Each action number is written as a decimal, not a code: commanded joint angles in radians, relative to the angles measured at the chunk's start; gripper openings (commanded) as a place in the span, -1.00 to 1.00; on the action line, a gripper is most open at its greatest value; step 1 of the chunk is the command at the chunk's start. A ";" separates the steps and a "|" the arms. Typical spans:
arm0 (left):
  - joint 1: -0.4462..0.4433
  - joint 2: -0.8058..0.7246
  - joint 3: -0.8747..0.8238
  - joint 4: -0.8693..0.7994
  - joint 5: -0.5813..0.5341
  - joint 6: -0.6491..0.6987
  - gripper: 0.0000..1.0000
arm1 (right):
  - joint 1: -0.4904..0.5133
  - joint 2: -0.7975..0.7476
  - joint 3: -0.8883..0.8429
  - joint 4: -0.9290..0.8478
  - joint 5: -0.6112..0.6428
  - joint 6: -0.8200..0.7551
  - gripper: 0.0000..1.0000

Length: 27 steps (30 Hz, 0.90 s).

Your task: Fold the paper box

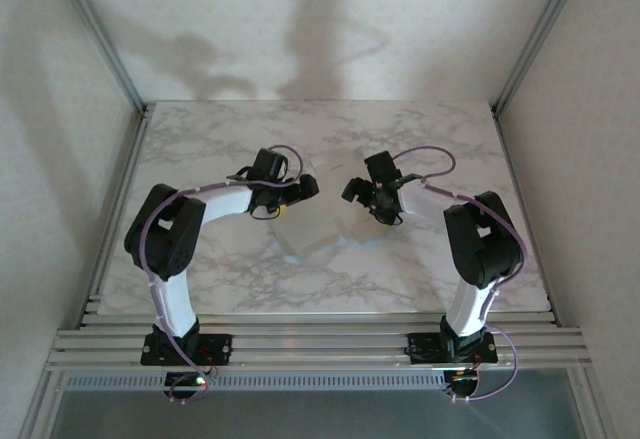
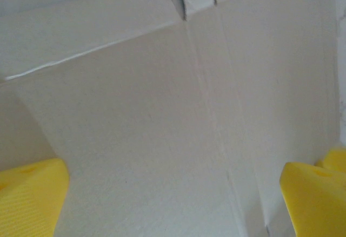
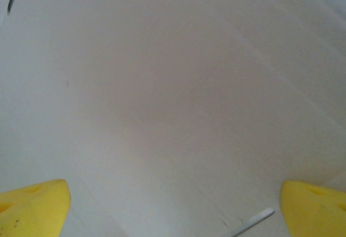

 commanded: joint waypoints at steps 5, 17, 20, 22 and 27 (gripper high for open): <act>-0.159 -0.110 -0.186 0.118 0.066 -0.253 0.99 | 0.004 0.146 0.209 -0.018 -0.043 -0.106 0.99; -0.157 -0.282 -0.091 -0.049 0.086 -0.051 0.99 | 0.001 -0.035 0.154 0.025 -0.066 -0.293 0.99; -0.111 -0.306 -0.057 -0.052 0.118 0.032 0.99 | 0.002 -0.127 0.089 -0.001 -0.050 -0.317 0.98; -0.077 -0.309 -0.041 -0.048 0.144 0.088 0.99 | 0.001 -0.191 0.038 -0.010 -0.048 -0.330 0.98; 0.028 -0.241 0.029 -0.019 0.230 0.187 0.83 | 0.004 -0.349 -0.069 -0.053 -0.080 -0.354 0.98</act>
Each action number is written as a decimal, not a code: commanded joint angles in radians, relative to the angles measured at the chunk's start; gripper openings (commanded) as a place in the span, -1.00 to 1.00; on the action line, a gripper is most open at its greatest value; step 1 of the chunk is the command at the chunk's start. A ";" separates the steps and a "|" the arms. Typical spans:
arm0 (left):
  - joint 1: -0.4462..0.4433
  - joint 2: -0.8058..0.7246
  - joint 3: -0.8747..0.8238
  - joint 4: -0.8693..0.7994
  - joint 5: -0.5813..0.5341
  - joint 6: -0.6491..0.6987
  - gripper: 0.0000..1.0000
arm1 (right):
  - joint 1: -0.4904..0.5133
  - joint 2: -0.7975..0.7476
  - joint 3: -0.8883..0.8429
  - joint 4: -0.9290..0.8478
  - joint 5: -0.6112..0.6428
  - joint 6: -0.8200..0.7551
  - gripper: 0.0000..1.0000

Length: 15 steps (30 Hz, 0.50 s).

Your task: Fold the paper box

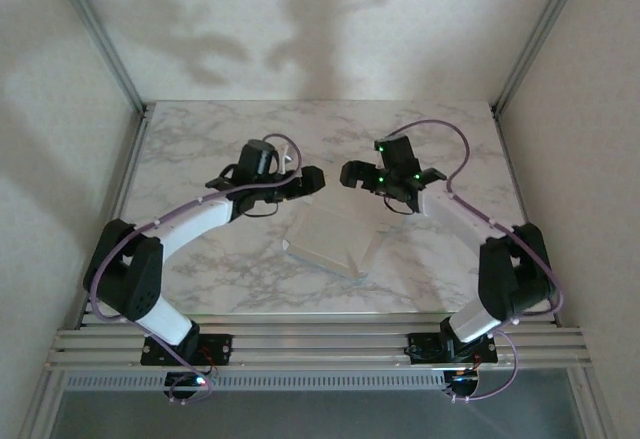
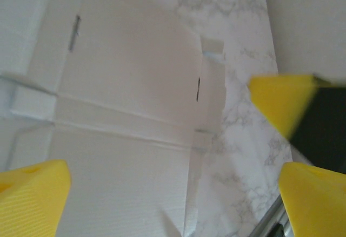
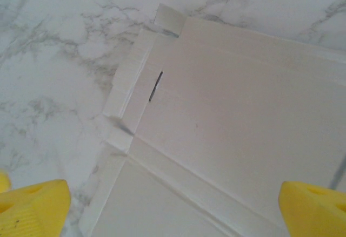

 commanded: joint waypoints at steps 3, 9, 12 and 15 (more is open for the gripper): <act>0.085 0.145 0.127 -0.024 0.132 0.148 0.87 | 0.013 -0.137 -0.096 -0.081 -0.034 -0.042 0.98; 0.101 0.336 0.325 -0.178 0.140 0.259 0.87 | 0.031 -0.221 -0.190 -0.085 -0.084 -0.033 0.96; 0.101 0.420 0.438 -0.295 0.096 0.310 0.76 | 0.047 -0.226 -0.229 -0.071 -0.080 -0.021 0.96; 0.102 0.493 0.532 -0.399 0.046 0.347 0.68 | 0.063 -0.202 -0.250 -0.044 -0.090 0.001 0.96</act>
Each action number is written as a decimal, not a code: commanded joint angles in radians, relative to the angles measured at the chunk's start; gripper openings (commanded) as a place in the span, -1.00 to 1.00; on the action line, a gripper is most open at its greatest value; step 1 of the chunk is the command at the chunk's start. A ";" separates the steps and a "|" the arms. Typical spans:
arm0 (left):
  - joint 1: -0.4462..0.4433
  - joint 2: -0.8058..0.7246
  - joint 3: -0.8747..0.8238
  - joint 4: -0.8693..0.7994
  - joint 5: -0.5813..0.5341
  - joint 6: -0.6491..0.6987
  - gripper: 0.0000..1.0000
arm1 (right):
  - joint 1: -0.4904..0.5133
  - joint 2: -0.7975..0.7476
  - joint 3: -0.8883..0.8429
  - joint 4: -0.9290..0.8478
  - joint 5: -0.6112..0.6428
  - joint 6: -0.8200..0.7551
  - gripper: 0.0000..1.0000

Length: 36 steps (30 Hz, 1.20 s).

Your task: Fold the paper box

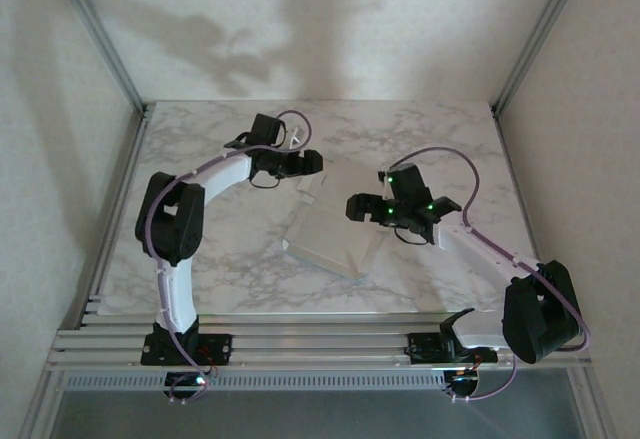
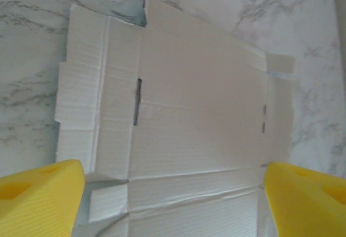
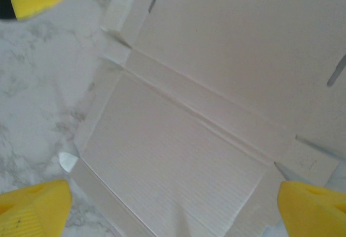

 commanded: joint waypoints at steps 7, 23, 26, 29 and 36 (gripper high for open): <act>-0.001 0.050 0.051 -0.215 -0.068 0.026 0.57 | 0.048 0.131 -0.036 0.096 -0.016 0.130 0.95; -0.039 0.051 -0.021 -0.203 -0.086 -0.014 0.60 | 0.075 0.280 -0.057 0.115 0.003 0.219 0.97; -0.040 0.058 -0.014 -0.199 -0.079 -0.015 0.59 | 0.081 0.302 -0.064 0.118 0.001 0.227 0.97; -0.043 0.061 -0.010 -0.188 -0.065 -0.015 0.59 | 0.086 0.315 -0.070 0.120 0.006 0.229 0.97; -0.049 0.078 0.001 -0.162 -0.032 -0.008 0.59 | 0.093 0.341 -0.076 0.122 0.007 0.230 0.97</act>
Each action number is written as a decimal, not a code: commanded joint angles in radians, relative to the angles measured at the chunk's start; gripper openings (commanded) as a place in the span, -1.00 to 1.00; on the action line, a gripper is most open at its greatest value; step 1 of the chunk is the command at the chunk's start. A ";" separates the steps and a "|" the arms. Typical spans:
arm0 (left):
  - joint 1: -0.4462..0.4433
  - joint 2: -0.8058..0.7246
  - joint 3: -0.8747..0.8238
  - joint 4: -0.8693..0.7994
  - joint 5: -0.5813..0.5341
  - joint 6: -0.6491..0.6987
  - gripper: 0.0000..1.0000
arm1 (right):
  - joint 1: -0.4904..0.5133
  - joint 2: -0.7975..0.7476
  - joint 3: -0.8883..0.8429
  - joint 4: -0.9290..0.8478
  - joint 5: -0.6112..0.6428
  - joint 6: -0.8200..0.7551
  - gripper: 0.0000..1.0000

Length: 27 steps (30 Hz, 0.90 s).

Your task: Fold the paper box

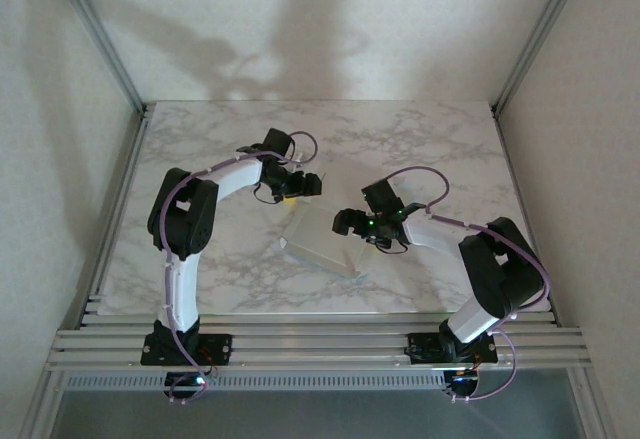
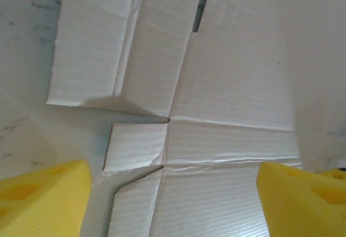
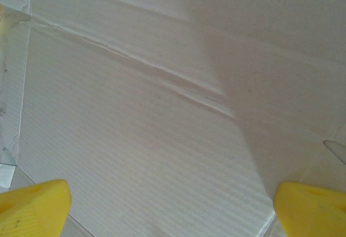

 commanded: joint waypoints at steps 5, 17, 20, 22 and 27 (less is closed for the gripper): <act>-0.008 0.019 0.027 0.022 0.032 0.001 0.59 | 0.022 0.070 -0.029 -0.047 0.014 0.011 0.98; -0.015 -0.013 0.042 0.033 0.069 -0.010 0.57 | 0.029 0.086 -0.022 -0.056 0.033 0.000 0.98; -0.028 -0.027 0.047 0.028 0.075 0.000 0.57 | 0.031 0.096 -0.021 -0.054 0.033 0.000 0.98; -0.034 -0.021 0.055 0.019 0.083 0.004 0.55 | 0.032 0.102 -0.018 -0.054 0.031 -0.001 0.98; -0.053 -0.019 0.064 0.019 0.096 0.007 0.52 | 0.035 0.110 -0.012 -0.057 0.037 -0.003 0.98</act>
